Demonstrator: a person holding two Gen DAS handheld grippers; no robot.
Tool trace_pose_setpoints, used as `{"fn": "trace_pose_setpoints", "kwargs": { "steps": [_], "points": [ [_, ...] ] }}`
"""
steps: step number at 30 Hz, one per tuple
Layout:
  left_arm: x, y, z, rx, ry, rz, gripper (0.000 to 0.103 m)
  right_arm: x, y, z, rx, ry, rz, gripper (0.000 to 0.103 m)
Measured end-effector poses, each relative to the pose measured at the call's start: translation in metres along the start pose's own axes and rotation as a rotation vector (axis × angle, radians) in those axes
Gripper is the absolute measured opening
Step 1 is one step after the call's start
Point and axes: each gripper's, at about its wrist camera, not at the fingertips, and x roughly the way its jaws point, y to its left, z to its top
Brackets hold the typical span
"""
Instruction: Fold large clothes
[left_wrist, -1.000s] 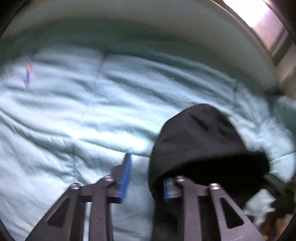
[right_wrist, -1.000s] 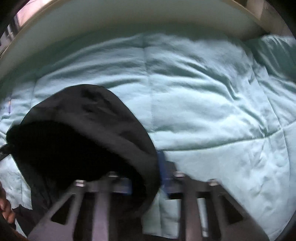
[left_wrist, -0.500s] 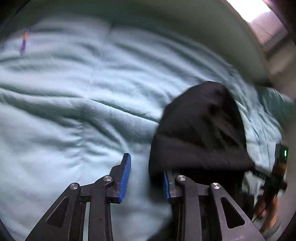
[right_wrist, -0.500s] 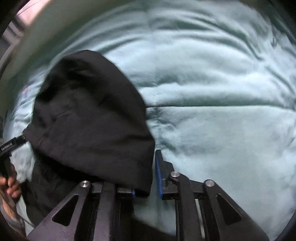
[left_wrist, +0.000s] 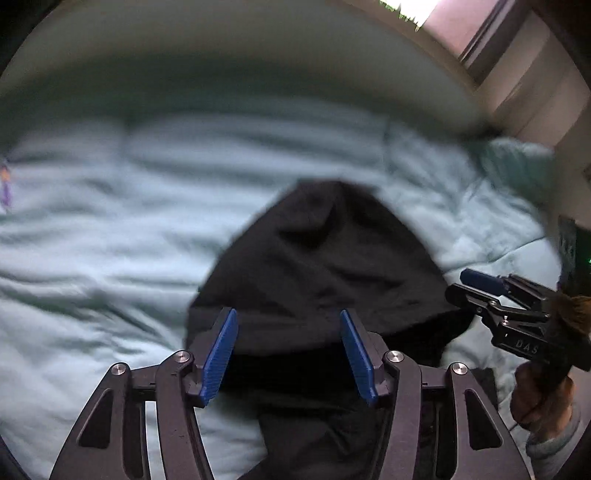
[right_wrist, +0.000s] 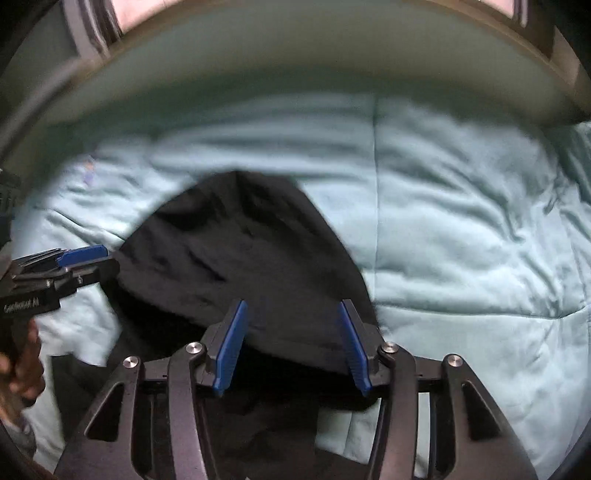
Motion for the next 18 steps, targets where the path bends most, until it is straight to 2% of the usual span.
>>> {"fn": "trace_pose_setpoints", "kwargs": {
  "steps": [4, 6, 10, 15, 18],
  "points": [
    [0.044, 0.014, -0.017, -0.01, 0.057, 0.035, 0.059, 0.057, -0.007, -0.026, 0.003, 0.108, 0.001, 0.048],
    [0.051, 0.012, -0.021, 0.002, 0.064, 0.062, 0.059, 0.066, -0.012, -0.034, 0.018, 0.107, 0.021, 0.048],
    [0.038, 0.0, -0.018, 0.029, 0.05, 0.117, 0.059, 0.053, -0.014, -0.03, 0.043, 0.116, 0.024, 0.048],
    [0.007, -0.012, -0.016, 0.069, 0.003, 0.15, 0.059, 0.006, -0.01, -0.019, 0.014, 0.017, 0.021, 0.048],
    [0.014, -0.012, -0.019, 0.09, 0.013, 0.179, 0.059, 0.011, -0.012, -0.02, 0.013, 0.022, -0.023, 0.048]
  ]
}}
